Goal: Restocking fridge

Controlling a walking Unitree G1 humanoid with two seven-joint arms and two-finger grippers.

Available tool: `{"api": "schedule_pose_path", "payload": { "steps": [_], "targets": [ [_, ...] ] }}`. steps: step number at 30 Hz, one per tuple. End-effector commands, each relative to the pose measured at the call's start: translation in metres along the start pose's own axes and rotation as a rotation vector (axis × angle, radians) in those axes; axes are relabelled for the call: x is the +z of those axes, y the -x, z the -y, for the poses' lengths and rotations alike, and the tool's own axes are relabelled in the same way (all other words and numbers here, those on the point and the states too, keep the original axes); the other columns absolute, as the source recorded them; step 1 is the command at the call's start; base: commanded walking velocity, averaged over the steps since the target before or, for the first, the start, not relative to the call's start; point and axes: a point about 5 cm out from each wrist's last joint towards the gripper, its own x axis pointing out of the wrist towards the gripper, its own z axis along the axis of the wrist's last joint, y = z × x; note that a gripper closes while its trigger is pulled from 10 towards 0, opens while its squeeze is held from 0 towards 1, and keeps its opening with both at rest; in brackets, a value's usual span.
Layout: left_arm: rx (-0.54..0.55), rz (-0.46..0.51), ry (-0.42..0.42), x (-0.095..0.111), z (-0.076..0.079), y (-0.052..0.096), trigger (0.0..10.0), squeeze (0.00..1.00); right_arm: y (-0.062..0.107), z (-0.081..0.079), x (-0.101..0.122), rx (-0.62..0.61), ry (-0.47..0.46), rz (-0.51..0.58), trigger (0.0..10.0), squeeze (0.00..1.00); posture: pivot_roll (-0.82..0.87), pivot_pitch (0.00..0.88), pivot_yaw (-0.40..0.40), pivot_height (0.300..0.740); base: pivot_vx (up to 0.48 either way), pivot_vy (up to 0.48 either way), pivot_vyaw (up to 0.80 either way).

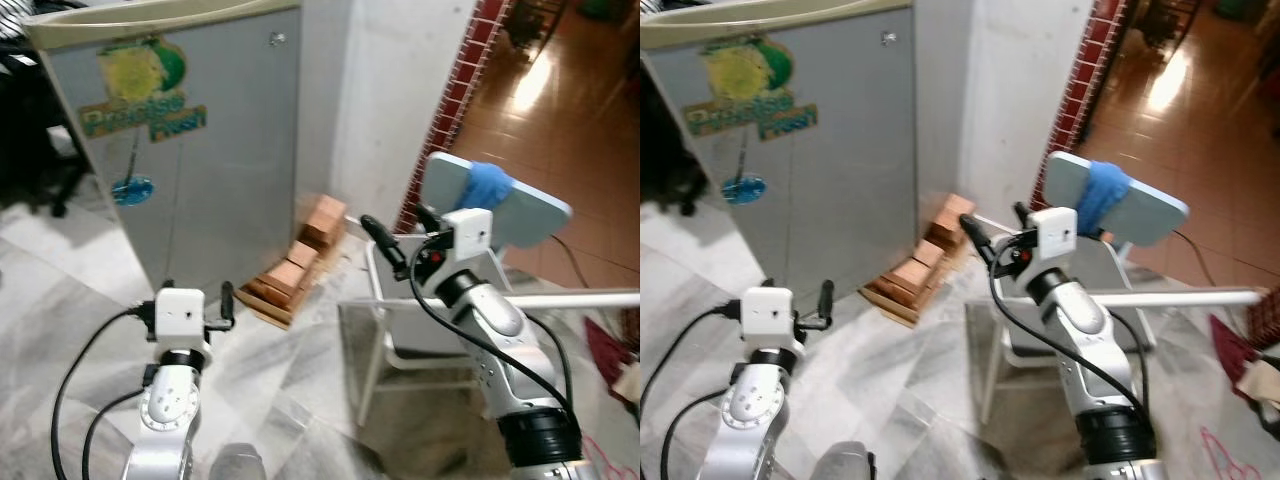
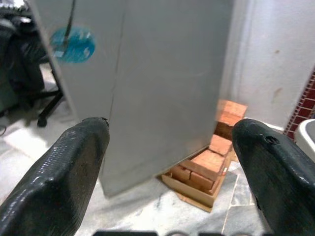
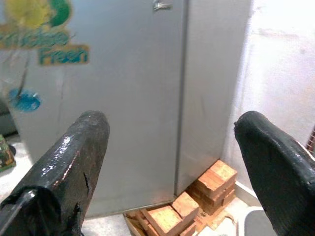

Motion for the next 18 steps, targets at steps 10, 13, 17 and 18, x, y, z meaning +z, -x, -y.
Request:
{"api": "schedule_pose_path", "payload": {
  "steps": [10,13,17,18],
  "targets": [
    [-0.048,-0.025,0.012,-0.009,0.004,-0.003,10.0,0.00,0.006,0.003,-0.039,-0.182,-0.052,-0.056,10.0,0.00,0.11,0.000,-0.047,0.740,0.000,0.478,0.00],
    [-0.056,0.048,-0.017,0.004,0.002,-0.011,10.0,0.00,0.004,0.010,-0.033,-0.232,-0.038,-0.023,10.0,0.00,0.11,0.000,-0.033,0.740,0.000,0.480,0.00],
    [-0.038,0.142,-0.057,0.026,-0.007,-0.023,10.0,0.00,0.008,0.025,-0.027,-0.310,-0.013,0.000,10.0,0.00,0.11,0.000,-0.035,0.740,0.000,0.480,0.00],
    [-0.025,0.154,-0.054,0.030,-0.011,-0.026,10.0,0.00,0.009,0.027,-0.026,-0.311,-0.007,0.000,10.0,0.00,0.11,0.000,-0.037,0.740,0.000,0.480,0.00]
  ]
}}
